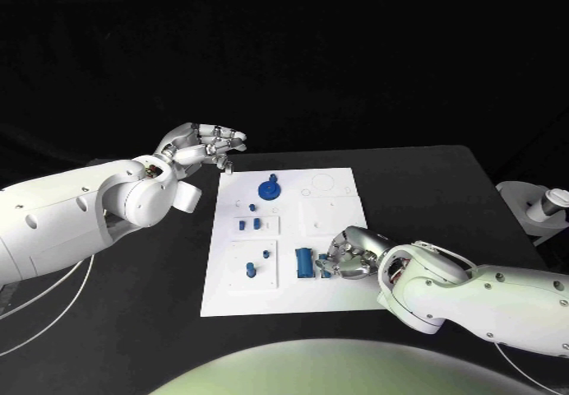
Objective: Assemble the parts on the task board
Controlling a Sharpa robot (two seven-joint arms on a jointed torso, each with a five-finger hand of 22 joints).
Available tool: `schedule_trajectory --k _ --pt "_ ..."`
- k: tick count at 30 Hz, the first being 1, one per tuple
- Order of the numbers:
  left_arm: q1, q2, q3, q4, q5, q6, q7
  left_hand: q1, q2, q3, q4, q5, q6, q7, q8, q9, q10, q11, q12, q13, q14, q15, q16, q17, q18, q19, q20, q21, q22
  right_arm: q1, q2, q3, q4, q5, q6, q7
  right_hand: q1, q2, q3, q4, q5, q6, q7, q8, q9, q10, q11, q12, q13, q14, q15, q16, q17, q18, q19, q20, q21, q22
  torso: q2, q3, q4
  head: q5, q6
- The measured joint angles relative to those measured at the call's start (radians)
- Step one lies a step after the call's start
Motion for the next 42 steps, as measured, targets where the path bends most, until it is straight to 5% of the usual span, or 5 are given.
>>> schedule_trajectory --k 6,12,17,20,42 --pt "0.0 0.0 0.0 0.0 0.0 0.0 0.0 0.0 0.0 0.0 0.0 0.0 0.0 0.0 0.0 0.0 0.0 0.0 0.0 0.0 0.0 0.0 0.0 0.0 0.0 0.0 0.0 0.0 0.0 0.0 0.0 0.0 0.001 -0.006 0.001 0.0 -0.033 -0.014 -0.045 0.044 0.015 0.001 0.001 0.0 -0.001 0.0 0.0 0.0 0.0 0.0 0.0 0.0 0.0 0.0 0.0 0.0 0.0 0.0 0.0 0.0005 -0.0004 0.0 0.0" --pt "0.0 -0.001 0.0 0.0 -0.001 0.0 -0.001 0.0 0.0 0.0 0.0 0.0 0.0 0.0 0.0 0.0 0.0 0.0 0.0 0.0 0.0 0.0 0.0 0.0 0.0 0.0 0.0 0.0 0.0 0.0 -0.006 0.0 0.004 -0.013 0.001 0.001 -0.044 -0.013 -0.066 0.046 0.009 0.001 0.001 0.0 -0.002 0.0 0.0 0.0 0.0 0.0 0.0 0.0 0.0 0.0 0.0 0.0 0.0 0.0 0.0 0.0008 -0.0002 -0.002 0.0" --pt "0.0 -0.001 0.0 0.0 -0.001 0.0 -0.001 0.0 0.0 0.0 0.0 0.0 0.0 0.0 0.0 0.0 0.0 0.0 0.0 0.0 0.0 0.0 0.0 0.0 0.0 0.0 0.0 0.0 0.0 0.0 -0.021 0.0 0.011 -0.017 0.001 0.007 -0.012 -0.006 -0.083 0.027 0.01 0.001 0.001 0.0 -0.002 0.0 0.0 0.0 0.0 -0.002 -0.002 0.0 0.0 0.0 0.0 -0.002 -0.003 0.001 0.0 0.0008 -0.0002 -0.003 0.0" --pt "0.0 -0.001 0.0 0.0 -0.001 0.0 -0.001 0.0 0.0 0.0 0.0 0.0 0.0 0.0 0.0 0.0 0.0 0.0 0.0 0.0 0.0 0.0 0.0 0.0 0.0 0.0 0.0 0.0 0.0 0.0 -0.035 0.0 0.021 -0.019 0.001 0.016 0.041 -0.002 -0.086 0.006 -0.042 0.001 0.001 0.0 -0.005 0.0 0.0 0.0 0.0 -0.004 -0.004 0.0 0.0 0.0 0.0 -0.007 -0.006 0.001 -0.001 0.0008 -0.0003 -0.003 0.0" --pt "0.0 -0.002 0.0 -0.001 -0.001 0.001 -0.002 0.0 0.0 0.0 0.0 0.0 0.0 0.0 0.0 0.0 0.0 0.0 0.006 0.001 0.0 0.0 0.004 -0.001 0.0 0.0 0.0 0.0 0.0 -0.001 -0.059 -0.001 0.031 -0.03 0.039 0.072 0.095 -0.017 -0.104 -0.015 -0.115 0.001 0.001 0.0 -0.011 0.0 0.0 0.0 0.0 -0.004 -0.004 0.0 0.0 0.0 0.0 -0.007 -0.006 0.0 0.0 0.0001 0.0003 -0.002 0.0"
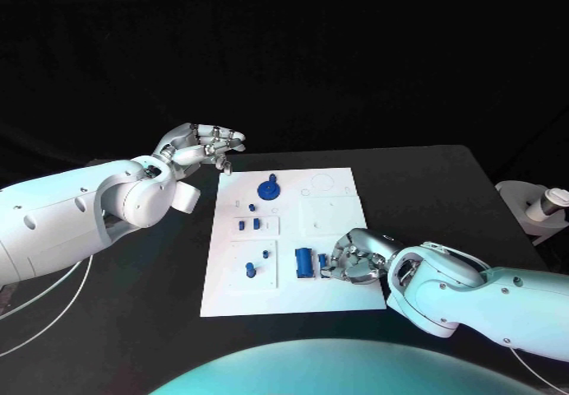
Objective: Assemble the parts on the task board
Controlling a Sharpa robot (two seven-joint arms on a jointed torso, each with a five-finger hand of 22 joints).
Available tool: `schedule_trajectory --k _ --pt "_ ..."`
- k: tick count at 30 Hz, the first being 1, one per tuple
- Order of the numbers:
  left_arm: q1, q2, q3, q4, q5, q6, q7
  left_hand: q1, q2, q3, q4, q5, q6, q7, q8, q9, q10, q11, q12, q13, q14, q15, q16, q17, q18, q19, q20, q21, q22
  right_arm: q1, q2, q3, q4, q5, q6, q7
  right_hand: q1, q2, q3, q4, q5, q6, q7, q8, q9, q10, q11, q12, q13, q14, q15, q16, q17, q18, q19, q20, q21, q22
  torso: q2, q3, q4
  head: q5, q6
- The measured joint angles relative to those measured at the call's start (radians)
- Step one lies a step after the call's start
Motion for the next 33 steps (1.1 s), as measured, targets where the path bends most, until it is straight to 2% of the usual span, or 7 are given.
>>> schedule_trajectory --k 14,20,24,26,29,31,33 --pt "0.0 0.0 0.0 0.0 0.0 0.0 0.0 0.0 0.0 0.0 0.0 0.0 0.0 0.0 0.0 0.0 0.0 0.0 0.0 0.0 0.0 0.0 0.0 0.0 0.0 0.0 0.0 0.0 0.0 -0.006 0.022 0.0 -0.038 -0.026 0.014 0.002 0.031 0.011 0.008 -0.014 -0.002 0.0 0.0 0.0 -0.003 0.0 0.0 0.0 0.0 0.004 -0.004 0.0 0.0 0.0 0.0 0.0 0.0 0.0 0.0 0.0004 0.0003 0.002 0.0" --pt "0.0 0.0 0.0 0.0 0.0 0.0 0.0 0.0 0.0 0.0 0.0 0.0 0.0 0.0 0.0 0.0 0.0 0.0 0.0 0.0 0.0 0.0 0.0 0.0 0.0 0.0 0.0 0.0 0.0 -0.007 0.016 0.0 -0.033 -0.035 0.009 0.007 0.035 0.007 0.008 -0.014 -0.002 0.0 0.0 0.0 -0.004 0.0 0.0 0.0 0.0 0.004 -0.004 0.0 0.0 0.0 0.0 0.0 0.0 0.0 -0.001 -0.0001 -0.0005 0.002 0.0" --pt "0.0 0.0 0.0 0.0 0.0 0.0 0.0 0.0 0.0 0.0 0.0 0.0 0.0 0.0 0.0 0.0 -0.004 0.004 0.0 0.0 -0.002 0.002 0.0 -0.007 0.0 0.0 0.0 0.0 0.0 -0.004 -0.006 0.001 -0.016 -0.028 -0.012 0.03 0.035 0.007 0.0 -0.005 -0.002 -0.001 0.001 -0.001 -0.007 0.0 0.0 -0.009 0.0 0.004 -0.004 0.0 0.0 0.0 0.0 0.0 -0.013 0.0 -0.002 -0.0007 -0.0005 0.001 0.0" --pt "0.0 0.0 0.0 -0.001 0.0 0.0 0.0 0.0 0.0 0.002 0.002 0.0 0.0 0.0 0.0 0.0 -0.004 0.004 0.0 0.0 -0.007 0.0 0.0 -0.01 0.0 0.0 0.0 0.0 0.0 0.005 -0.017 0.002 -0.013 -0.012 -0.027 0.059 0.035 0.007 -0.003 -0.002 0.002 -0.015 0.01 -0.013 -0.011 0.0 0.0 -0.035 0.0 0.004 -0.004 -0.012 0.0 0.0 0.0 0.0 -0.063 0.0 -0.003 -0.0018 -0.0006 -0.003 0.0" --pt "0.0 0.004 -0.001 -0.007 0.002 0.0 0.002 0.0 0.0 -0.001 0.007 0.0 0.0 0.0 0.004 0.0 -0.004 0.004 0.006 0.001 -0.017 0.002 0.0 -0.013 0.0 -0.003 0.003 -0.008 -0.002 0.036 -0.03 0.004 -0.025 0.063 -0.05 0.147 0.043 0.007 -0.006 -0.005 0.016 -0.038 0.021 -0.022 -0.016 -0.021 0.013 -0.077 0.0 0.004 -0.002 -0.026 0.0 0.006 -0.01 0.002 -0.137 0.0 -0.006 -0.0052 -0.0012 -0.007 0.0" --pt "-0.001 0.008 -0.001 -0.014 0.006 -0.001 0.005 0.0 0.0 -0.006 0.012 0.0 -0.004 -0.004 0.004 0.0 -0.01 0.002 0.012 0.003 -0.045 0.003 -0.02 -0.023 0.0 -0.02 0.008 -0.024 -0.009 0.06 -0.03 0.006 -0.048 0.151 -0.061 0.231 0.081 0.01 -0.001 -0.021 0.036 -0.078 0.038 -0.039 -0.02 -0.104 0.027 -0.196 0.0 0.004 0.017 -0.085 0.001 0.042 -0.08 0.014 -0.344 0.0 -0.009 -0.0085 -0.0018 -0.011 0.0" --pt "-0.003 0.013 -0.002 -0.024 0.013 -0.002 0.009 0.0 0.0 -0.012 0.017 0.0 -0.009 -0.002 0.009 -0.002 -0.013 0.006 0.018 0.003 -0.081 0.006 -0.051 -0.04 0.0 -0.047 0.01 -0.051 -0.023 0.079 -0.024 0.006 -0.081 0.243 -0.063 0.307 0.104 0.015 0.007 -0.038 0.043 -0.113 0.053 -0.053 -0.022 -0.184 0.042 -0.304 -0.05 0.001 0.027 -0.142 -0.033 0.063 -0.139 0.026 -0.517 0.0 -0.015 -0.0131 -0.0026 -0.015 0.0"
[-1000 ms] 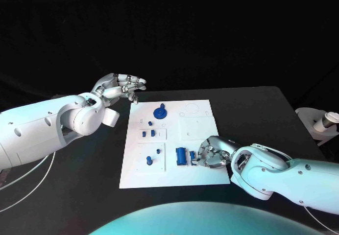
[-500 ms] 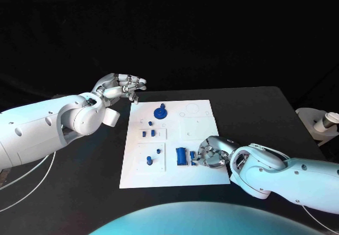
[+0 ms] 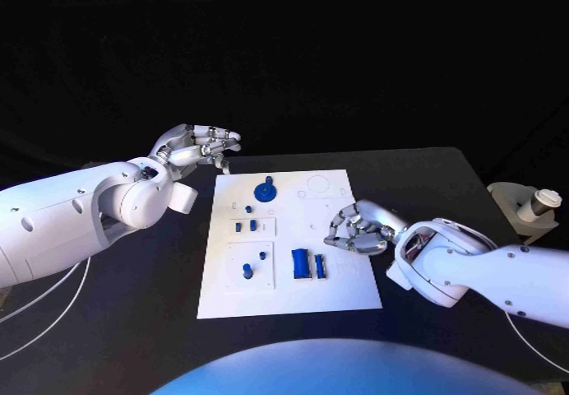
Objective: Assemble the parts on the task board
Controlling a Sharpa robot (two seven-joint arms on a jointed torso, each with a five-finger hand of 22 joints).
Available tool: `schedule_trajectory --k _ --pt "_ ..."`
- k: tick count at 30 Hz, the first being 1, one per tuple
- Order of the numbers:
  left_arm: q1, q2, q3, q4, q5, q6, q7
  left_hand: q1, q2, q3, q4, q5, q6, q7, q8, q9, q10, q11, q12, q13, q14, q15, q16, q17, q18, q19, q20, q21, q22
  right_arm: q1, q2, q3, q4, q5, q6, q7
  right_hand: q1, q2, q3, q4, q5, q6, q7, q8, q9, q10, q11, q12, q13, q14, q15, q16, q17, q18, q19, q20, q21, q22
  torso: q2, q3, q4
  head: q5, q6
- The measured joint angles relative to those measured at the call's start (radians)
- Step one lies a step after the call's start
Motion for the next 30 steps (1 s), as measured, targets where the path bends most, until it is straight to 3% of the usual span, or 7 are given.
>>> schedule_trajectory --k 3,9,14,19,21,26,30 --pt "-0.004 0.012 -0.001 -0.022 0.017 -0.002 0.01 0.0 0.0 0.003 0.014 0.0 -0.012 0.0 0.0 -0.002 -0.018 0.003 0.005 -0.004 -0.087 0.011 -0.107 -0.056 0.0 -0.074 0.009 -0.083 -0.046 0.033 0.028 0.0 -0.085 0.176 0.003 0.126 0.029 0.006 0.016 -0.019 0.002 -0.058 0.03 -0.023 -0.006 -0.191 0.026 -0.25 -0.168 -0.073 0.028 -0.172 -0.219 0.039 -0.131 0.021 -0.333 -0.053 -0.011 -0.0084 -0.0015 -0.006 0.006" --pt "-0.019 0.047 -0.002 -0.09 0.071 -0.01 0.045 0.002 -0.009 -0.008 0.052 0.0 -0.062 -0.016 0.007 -0.01 -0.032 0.03 -0.064 -0.078 -0.169 0.066 -0.464 -0.212 0.0 -0.21 0.082 -0.391 -0.252 0.077 0.121 0.012 -0.301 0.526 0.042 0.327 0.066 0.012 0.117 -0.035 0.002 -0.129 0.091 -0.091 -0.067 -0.375 0.094 -0.602 -0.487 -0.415 0.106 -0.678 -0.643 0.039 -0.345 0.091 -0.593 -0.232 -0.035 -0.023 -0.0049 -0.014 0.058" --pt "-0.039 0.088 -0.002 -0.155 0.122 -0.036 0.086 0.0 -0.011 -0.029 0.073 0.0 -0.095 -0.041 -0.001 -0.037 -0.059 0.049 -0.142 -0.137 -0.294 0.11 -0.67 -0.274 0.0 -0.345 0.15 -0.588 -0.39 0.086 0.222 0.022 -0.492 0.738 0.087 0.436 0.072 0.01 0.188 -0.074 -0.03 -0.081 0.109 -0.196 -0.179 -0.325 0.139 -0.872 -0.884 -0.514 0.168 -1.01 -0.835 0.048 -0.485 0.183 -0.656 -0.508 -0.056 -0.0273 -0.006 -0.011 0.105" --pt "-0.052 0.131 -0.002 -0.213 0.157 -0.073 0.123 0.006 -0.005 -0.056 0.079 0.0 -0.111 -0.046 -0.02 -0.059 -0.116 0.03 -0.202 -0.182 -0.396 0.118 -0.788 -0.321 -0.033 -0.438 0.159 -0.654 -0.459 0.09 0.288 0.028 -0.624 0.867 0.127 0.5 0.058 0.019 0.176 -0.097 -0.036 -0.078 0.113 -0.233 -0.213 -0.321 0.151 -0.93 -0.99 -0.534 0.187 -1.099 -0.889 0.048 -0.526 0.202 -0.656 -0.615 -0.072 -0.0256 -0.0056 0.001 0.138" --pt "-0.053 0.133 -0.002 -0.215 0.159 -0.076 0.125 -0.034 0.022 -0.117 0.055 -0.027 -0.212 -0.061 -0.045 -0.107 -0.236 0.009 -0.223 -0.197 -0.497 0.102 -0.845 -0.355 -0.061 -0.535 0.125 -0.666 -0.495 0.091 0.291 0.03 -0.624 0.877 0.128 0.504 0.006 0.039 0.108 -0.115 -0.051 -0.166 0.092 -0.269 -0.27 -0.427 0.136 -0.959 -1.034 -0.645 0.171 -1.146 -0.942 0.045 -0.624 0.176 -0.661 -0.712 -0.075 -0.0244 -0.0055 0.003 0.142" --pt "-0.056 0.121 0.004 -0.193 0.158 -0.084 0.121 -0.288 0.125 -0.336 -0.04 -0.141 -0.595 -0.133 -0.128 -0.279 -0.68 -0.066 -0.27 -0.234 -0.817 0.02 -0.992 -0.45 -0.117 -0.846 -0.021 -0.695 -0.589 0.084 0.279 0.042 -0.591 0.877 0.115 0.502 -0.232 0.118 -0.186 -0.158 -0.104 -0.573 -0.013 -0.401 -0.487 -0.91 0.047 -1.047 -1.162 -1.11 0.103 -1.301 -1.131 -0.05 -1.025 0.044 -0.694 -1.051 -0.072 -0.0243 -0.005 0.005 0.148" --pt "-0.072 0.111 0.014 -0.144 0.158 -0.112 0.121 -0.544 0.161 -0.416 -0.075 -0.183 -0.736 -0.159 -0.158 -0.342 -0.844 -0.093 -0.285 -0.247 -0.933 -0.011 -1.045 -0.484 -0.133 -0.959 -0.074 -0.704 -0.622 0.067 0.272 0.067 -0.525 0.891 0.084 0.505 -0.616 0.147 -0.293 -0.174 -0.123 -0.721 -0.052 -0.449 -0.567 -1.086 0.016 -1.079 -1.208 -1.28 0.078 -1.357 -1.2 -0.074 -1.17 -0.003 -0.704 -1.174 -0.069 -0.0217 -0.0038 0.016 0.172"
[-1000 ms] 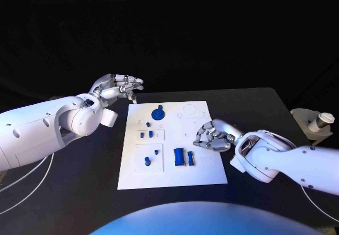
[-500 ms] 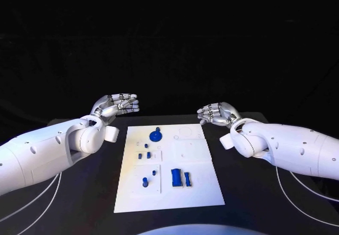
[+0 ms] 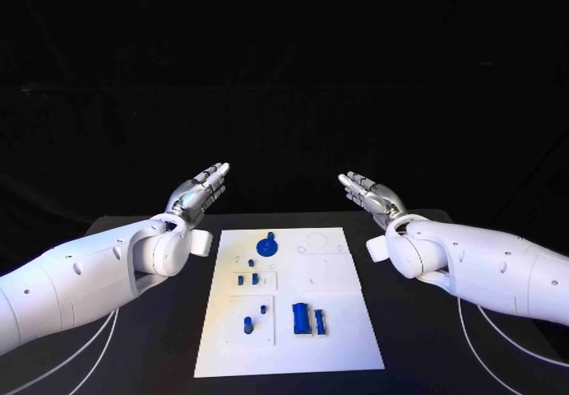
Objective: Assemble the parts on the task board
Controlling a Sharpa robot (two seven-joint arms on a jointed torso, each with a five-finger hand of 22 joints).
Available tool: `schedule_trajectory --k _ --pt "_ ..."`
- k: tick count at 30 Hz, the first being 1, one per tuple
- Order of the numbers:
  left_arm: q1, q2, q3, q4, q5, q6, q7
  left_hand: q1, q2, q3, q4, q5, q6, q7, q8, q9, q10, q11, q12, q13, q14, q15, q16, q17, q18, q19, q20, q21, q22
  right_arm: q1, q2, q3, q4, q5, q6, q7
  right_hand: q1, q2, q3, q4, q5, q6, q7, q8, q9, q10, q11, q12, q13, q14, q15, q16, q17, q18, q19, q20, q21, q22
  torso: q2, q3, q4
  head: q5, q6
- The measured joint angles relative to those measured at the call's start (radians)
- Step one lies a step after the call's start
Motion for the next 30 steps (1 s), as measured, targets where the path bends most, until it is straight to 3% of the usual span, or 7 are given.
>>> schedule_trajectory --k 2,5,10,14,18,20,30 --pt "-0.008 -0.007 0.008 0.032 0.0 -0.024 0.0 -0.213 0.011 -0.025 -0.011 -0.013 -0.043 -0.008 -0.01 -0.02 -0.05 -0.008 -0.005 -0.004 -0.036 -0.009 -0.016 -0.011 -0.009 -0.035 -0.015 0.0 -0.011 -0.009 -0.004 0.017 0.042 0.012 -0.024 0.006 -0.166 0.009 -0.033 -0.005 -0.001 -0.045 -0.012 -0.015 -0.024 -0.054 -0.01 -0.01 -0.014 -0.052 -0.008 -0.017 -0.021 -0.02 -0.045 -0.015 -0.001 -0.038 0.003 0.0027 0.0012 0.009 0.02" --pt "-0.027 -0.023 0.023 0.095 0.0 -0.08 0.003 -0.439 0.023 -0.047 -0.023 -0.026 -0.086 -0.016 -0.017 -0.039 -0.099 -0.017 -0.008 -0.008 -0.071 -0.018 -0.032 -0.021 -0.016 -0.069 -0.032 -0.005 -0.021 -0.029 -0.014 0.049 0.127 0.042 -0.079 0.02 -0.333 0.017 -0.065 -0.01 -0.007 -0.09 -0.023 -0.029 -0.049 -0.107 -0.019 -0.017 -0.028 -0.103 -0.015 -0.034 -0.042 -0.021 -0.088 -0.028 -0.006 -0.075 0.007 0.0073 0.0033 0.022 0.05" --pt "-0.063 -0.052 0.048 0.217 0.0 -0.213 0.012 -0.65 0.033 -0.069 -0.031 -0.034 -0.123 -0.025 -0.025 -0.056 -0.142 -0.026 -0.013 -0.011 -0.1 -0.027 -0.045 -0.031 -0.016 -0.097 -0.049 -0.005 -0.031 -0.054 -0.025 0.086 0.237 0.1 -0.177 0.051 -0.489 0.025 -0.094 -0.015 -0.012 -0.129 -0.037 -0.039 -0.071 -0.156 -0.029 -0.025 -0.041 -0.148 -0.024 -0.047 -0.061 -0.036 -0.128 -0.044 -0.006 -0.109 0.013 0.0137 0.006 0.04 0.086" --pt "-0.082 -0.067 0.061 0.282 0.0 -0.31 0.021 -0.723 0.036 -0.073 -0.035 -0.039 -0.135 -0.027 -0.026 -0.063 -0.156 -0.029 -0.013 -0.012 -0.109 -0.029 -0.046 -0.033 -0.016 -0.108 -0.052 -0.008 -0.033 -0.065 -0.032 0.101 0.285 0.141 -0.245 0.074 -0.541 0.028 -0.102 -0.016 -0.015 -0.141 -0.041 -0.045 -0.078 -0.169 -0.031 -0.027 -0.044 -0.162 -0.027 -0.053 -0.067 -0.037 -0.139 -0.048 -0.01 -0.121 0.016 0.0163 0.0073 0.045 0.097" --pt "-0.094 -0.078 0.071 0.327 0.001 -0.4 0.031 -0.772 0.039 -0.08 -0.037 -0.04 -0.145 -0.029 -0.028 -0.066 -0.168 -0.029 -0.013 -0.012 -0.117 -0.032 -0.05 -0.035 -0.017 -0.113 -0.057 -0.009 -0.034 -0.068 -0.033 0.105 0.299 0.168 -0.289 0.091 -0.591 0.029 -0.112 -0.017 -0.015 -0.158 -0.042 -0.048 -0.084 -0.186 -0.034 -0.031 -0.047 -0.179 -0.027 -0.057 -0.072 -0.037 -0.153 -0.051 -0.01 -0.13 0.016 0.017 0.0076 0.046 0.1" --pt "-0.097 -0.081 0.073 0.338 0.001 -0.428 0.034 -0.796 0.04 -0.083 -0.039 -0.042 -0.147 -0.031 -0.03 -0.067 -0.174 -0.029 -0.013 -0.013 -0.123 -0.032 -0.05 -0.036 -0.031 -0.117 -0.061 -0.009 -0.036 -0.068 -0.034 0.105 0.299 0.175 -0.3 0.096 -0.594 0.032 -0.112 -0.017 -0.015 -0.158 -0.042 -0.049 -0.085 -0.186 -0.034 -0.031 -0.048 -0.179 -0.027 -0.058 -0.073 -0.036 -0.153 -0.051 -0.01 -0.132 0.017 0.0175 0.0077 0.046 0.101" --pt "-0.099 -0.082 0.074 0.345 0.001 -0.497 0.044 -0.797 0.04 -0.083 -0.039 -0.042 -0.146 -0.031 -0.03 -0.068 -0.174 -0.029 -0.013 -0.013 -0.123 -0.032 -0.05 -0.036 -0.031 -0.12 -0.057 -0.009 -0.036 -0.068 -0.034 0.105 0.299 0.196 -0.33 0.11 -0.595 0.03 -0.112 -0.017 -0.015 -0.158 -0.042 -0.049 -0.085 -0.186 -0.034 -0.031 -0.049 -0.179 -0.027 -0.057 -0.074 -0.036 -0.153 -0.051 -0.01 -0.133 0.017 0.0178 0.0078 0.046 0.101"
